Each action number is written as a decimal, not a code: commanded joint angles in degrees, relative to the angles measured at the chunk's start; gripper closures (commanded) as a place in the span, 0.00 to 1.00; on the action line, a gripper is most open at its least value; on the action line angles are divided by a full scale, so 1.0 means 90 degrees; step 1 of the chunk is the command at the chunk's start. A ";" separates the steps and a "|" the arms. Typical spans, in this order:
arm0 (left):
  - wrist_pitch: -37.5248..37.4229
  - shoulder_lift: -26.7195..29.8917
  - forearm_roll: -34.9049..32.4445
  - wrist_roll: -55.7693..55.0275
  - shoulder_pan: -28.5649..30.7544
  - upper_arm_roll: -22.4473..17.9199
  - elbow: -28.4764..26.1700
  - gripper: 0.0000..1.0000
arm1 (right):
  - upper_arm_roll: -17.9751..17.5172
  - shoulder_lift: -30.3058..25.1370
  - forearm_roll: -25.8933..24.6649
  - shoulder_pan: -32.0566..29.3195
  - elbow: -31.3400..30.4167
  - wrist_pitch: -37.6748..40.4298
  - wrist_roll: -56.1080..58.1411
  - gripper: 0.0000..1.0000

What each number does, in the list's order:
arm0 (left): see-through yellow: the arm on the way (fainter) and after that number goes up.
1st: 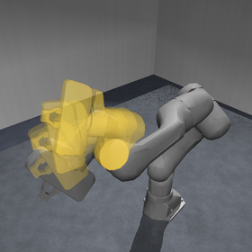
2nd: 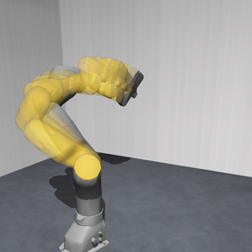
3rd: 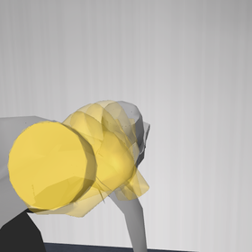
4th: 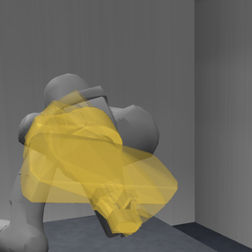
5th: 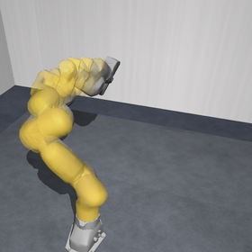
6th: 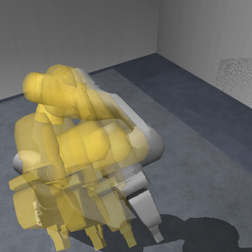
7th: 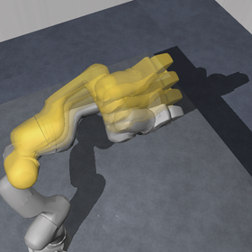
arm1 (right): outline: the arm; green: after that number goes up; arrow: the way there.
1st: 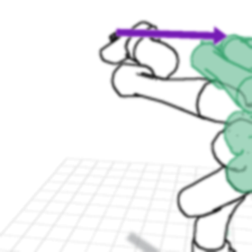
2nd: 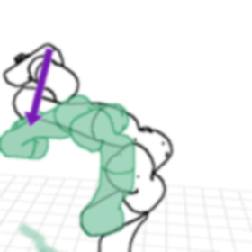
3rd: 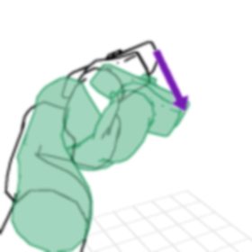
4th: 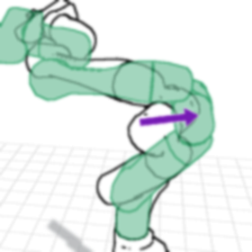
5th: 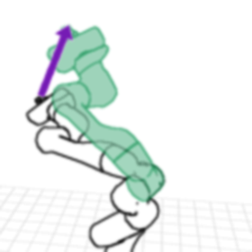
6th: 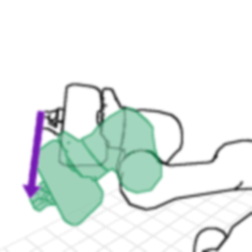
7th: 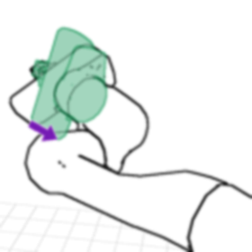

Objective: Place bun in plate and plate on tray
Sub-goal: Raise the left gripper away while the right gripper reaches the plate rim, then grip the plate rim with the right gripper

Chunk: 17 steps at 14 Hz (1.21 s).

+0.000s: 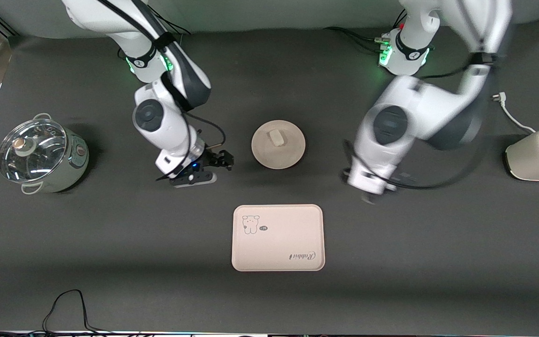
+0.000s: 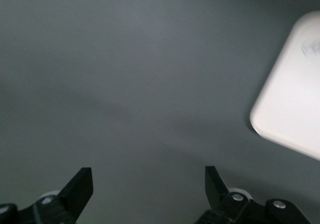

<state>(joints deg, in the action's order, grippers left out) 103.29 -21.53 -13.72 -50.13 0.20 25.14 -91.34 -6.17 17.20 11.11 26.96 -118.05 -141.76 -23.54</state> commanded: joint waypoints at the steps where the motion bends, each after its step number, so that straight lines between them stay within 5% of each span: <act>1: -0.0236 0.0389 0.0030 0.1170 0.0805 0.0097 0.0119 0.00 | -0.0369 0.0227 0.0113 0.0207 -0.0515 -0.1053 -0.0616 0.00; 7: -0.0296 0.1511 0.0331 0.1995 0.1580 -0.0019 -0.0445 0.00 | -0.0350 0.0960 0.0104 0.1028 -0.0516 -0.1827 -0.0949 0.00; 10: -0.0393 0.2000 0.1083 0.2939 -0.0358 -0.2570 -0.0622 0.00 | -0.0350 0.0980 0.0026 0.1028 -0.0671 -0.1837 -0.0939 0.10; 11: -0.0432 0.2098 0.1240 0.3155 -0.0712 -0.3043 -0.0633 0.00 | -0.0350 0.0990 0.0025 0.1028 -0.0720 -0.1837 -0.0939 0.12; 13: -0.0568 0.2167 0.1300 0.3235 -0.0765 -0.3145 -0.0604 0.00 | -0.0350 0.1009 0.0025 0.1019 -0.0828 -0.1895 -0.0930 0.17; 15: -0.0588 0.2236 0.1290 0.3469 -0.0707 -0.3165 -0.0594 0.00 | -0.0350 0.1048 0.0025 0.1019 -0.0887 -0.1973 -0.0930 0.30; 17: -0.0608 0.2333 0.1290 0.3800 -0.0445 -0.3126 -0.0594 0.00 | -0.0350 0.1117 0.0025 0.1009 -0.0877 -0.1974 -0.0939 0.58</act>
<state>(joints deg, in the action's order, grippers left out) 98.47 -2.63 -2.88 -19.38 -4.70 -2.31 -95.33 -9.42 26.59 11.11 35.84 -125.75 -157.90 -31.32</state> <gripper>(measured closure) 0.000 0.300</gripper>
